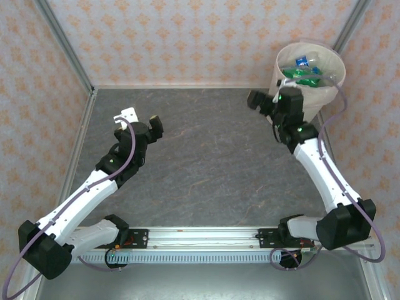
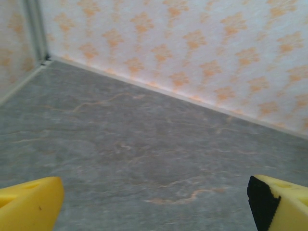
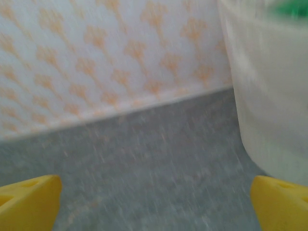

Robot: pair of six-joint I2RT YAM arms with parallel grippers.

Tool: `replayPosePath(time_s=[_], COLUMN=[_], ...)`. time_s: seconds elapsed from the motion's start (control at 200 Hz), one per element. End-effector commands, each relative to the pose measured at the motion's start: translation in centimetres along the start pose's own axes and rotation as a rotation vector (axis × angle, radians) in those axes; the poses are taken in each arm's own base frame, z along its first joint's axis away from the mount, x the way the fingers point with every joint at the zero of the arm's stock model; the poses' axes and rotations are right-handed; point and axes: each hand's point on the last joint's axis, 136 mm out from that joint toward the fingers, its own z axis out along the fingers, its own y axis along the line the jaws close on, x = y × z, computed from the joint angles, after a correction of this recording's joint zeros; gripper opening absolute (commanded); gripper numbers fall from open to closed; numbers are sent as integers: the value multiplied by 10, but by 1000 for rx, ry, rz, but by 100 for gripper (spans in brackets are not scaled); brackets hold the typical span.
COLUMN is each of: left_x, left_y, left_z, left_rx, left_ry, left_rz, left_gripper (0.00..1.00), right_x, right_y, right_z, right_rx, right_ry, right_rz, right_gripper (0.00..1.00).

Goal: Put the plastic bottles in the bin

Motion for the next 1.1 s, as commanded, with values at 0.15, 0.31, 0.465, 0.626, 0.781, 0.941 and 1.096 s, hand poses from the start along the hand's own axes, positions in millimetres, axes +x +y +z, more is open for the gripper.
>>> replayPosePath(time_s=[0.15, 0.31, 0.465, 0.626, 0.781, 0.941, 1.096], left_x=[46, 66, 79, 94, 98, 86, 70], left_y=[82, 114, 134, 151, 152, 153, 145], left_z=[-5, -11, -11, 7, 32, 55, 69], left_rx=[-267, -338, -349, -374, -365, -339, -264], left_ry=[-68, -150, -238, -220, -172, -193, -265], left_rz=[116, 138, 141, 120, 147, 121, 121], left_gripper=[99, 99, 99, 99, 100, 100, 100], right_x=[73, 114, 133, 140, 126, 116, 120], right_y=[-42, -91, -127, -139, -139, -141, -150], right_z=[-3, -9, -13, -9, 0, 8, 19], right_rx=[88, 245, 406, 400, 358, 314, 312], right_ry=[-135, -203, -233, -281, -330, -379, -355], right_rz=[-62, -115, -200, -182, -201, -175, -152], right_gripper=[100, 100, 100, 100, 100, 100, 100])
